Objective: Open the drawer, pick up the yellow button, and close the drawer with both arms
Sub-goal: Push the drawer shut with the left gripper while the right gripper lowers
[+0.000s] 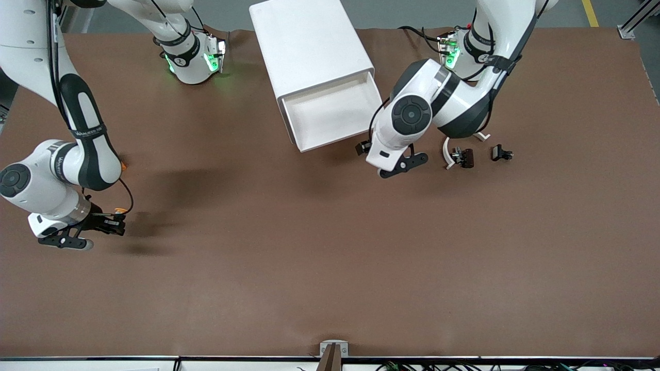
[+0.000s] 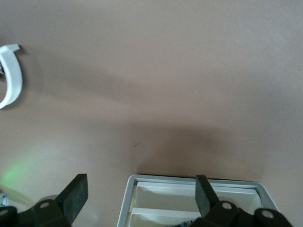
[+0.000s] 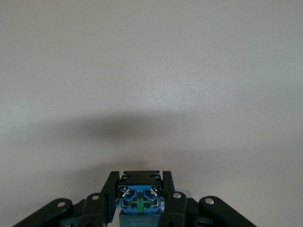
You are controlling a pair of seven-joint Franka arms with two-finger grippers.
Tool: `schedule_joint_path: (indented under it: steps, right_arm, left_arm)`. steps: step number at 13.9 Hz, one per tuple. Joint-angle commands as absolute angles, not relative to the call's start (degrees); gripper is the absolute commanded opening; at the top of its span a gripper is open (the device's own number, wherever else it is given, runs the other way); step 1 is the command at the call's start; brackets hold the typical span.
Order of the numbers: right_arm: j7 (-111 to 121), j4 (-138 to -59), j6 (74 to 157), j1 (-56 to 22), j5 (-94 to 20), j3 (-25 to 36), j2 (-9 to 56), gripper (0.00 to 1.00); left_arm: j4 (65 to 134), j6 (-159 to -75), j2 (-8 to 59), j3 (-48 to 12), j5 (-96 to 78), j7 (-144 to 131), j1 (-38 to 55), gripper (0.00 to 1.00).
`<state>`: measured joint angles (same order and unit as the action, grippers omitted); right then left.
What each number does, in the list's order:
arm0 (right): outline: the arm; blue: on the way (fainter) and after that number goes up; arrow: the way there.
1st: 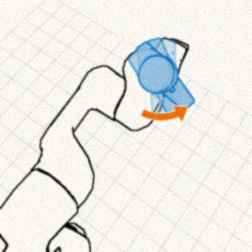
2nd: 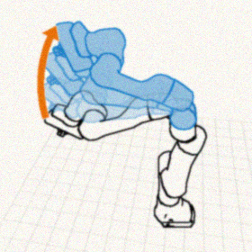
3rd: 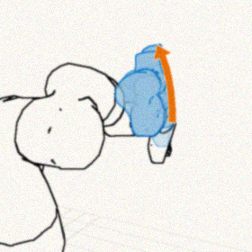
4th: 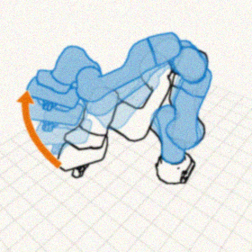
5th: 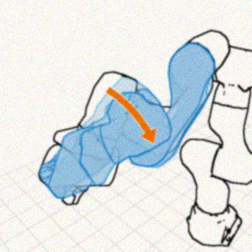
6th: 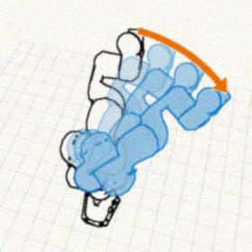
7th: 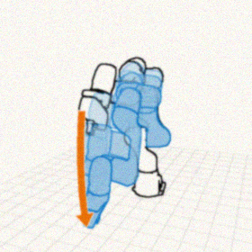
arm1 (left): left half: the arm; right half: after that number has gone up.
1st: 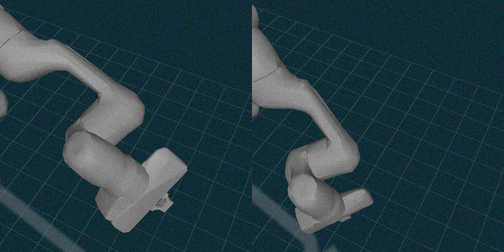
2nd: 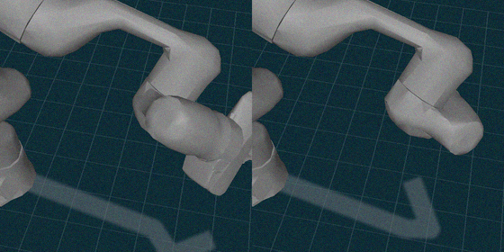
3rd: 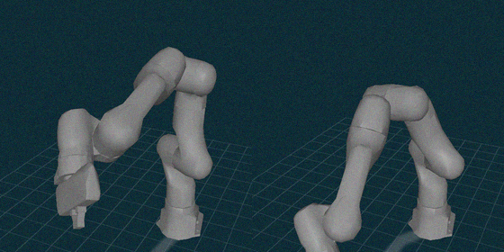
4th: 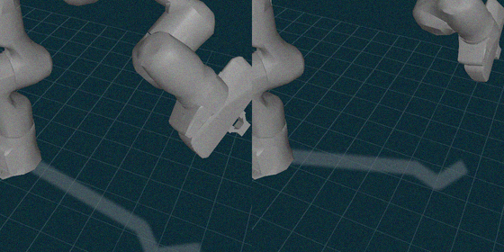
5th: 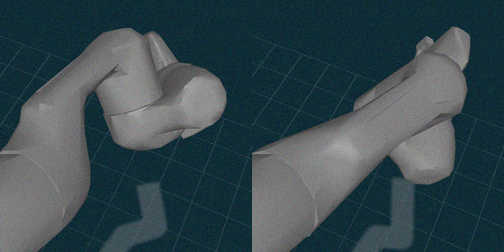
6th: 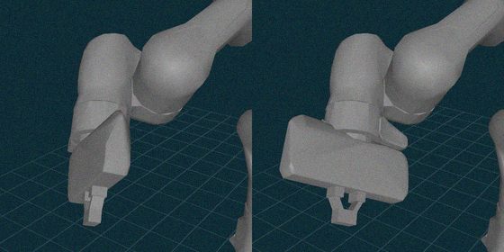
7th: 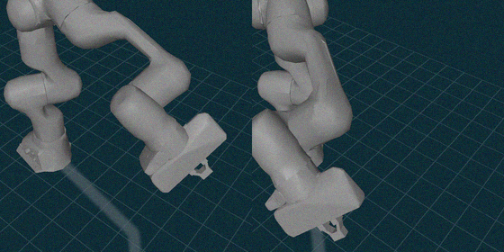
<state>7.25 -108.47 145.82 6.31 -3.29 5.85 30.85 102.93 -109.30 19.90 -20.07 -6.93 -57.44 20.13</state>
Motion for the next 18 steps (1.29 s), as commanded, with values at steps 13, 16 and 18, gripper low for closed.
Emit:
schedule_joint_path:
  steps: [13, 16, 18]
  right_arm:
    - [9.84, -108.28, 150.39, 7.65, -3.52, 4.22, 35.07, 1.00]
    - [9.67, -105.48, 142.07, 7.30, -3.43, 3.34, 32.09, 1.00]
    - [9.41, -102.15, 133.72, 6.33, -3.43, 3.34, 29.72, 1.00]
  left_arm:
    - [119.44, -125.51, 13.36, -30.94, -27.05, -55.99, 19.86, 1.00]
    - [119.71, -125.95, 13.88, -31.73, -27.51, -55.99, 21.00, 1.00]
    - [119.79, -127.52, 15.02, -31.73, -27.60, -56.07, 23.02, 1.00]
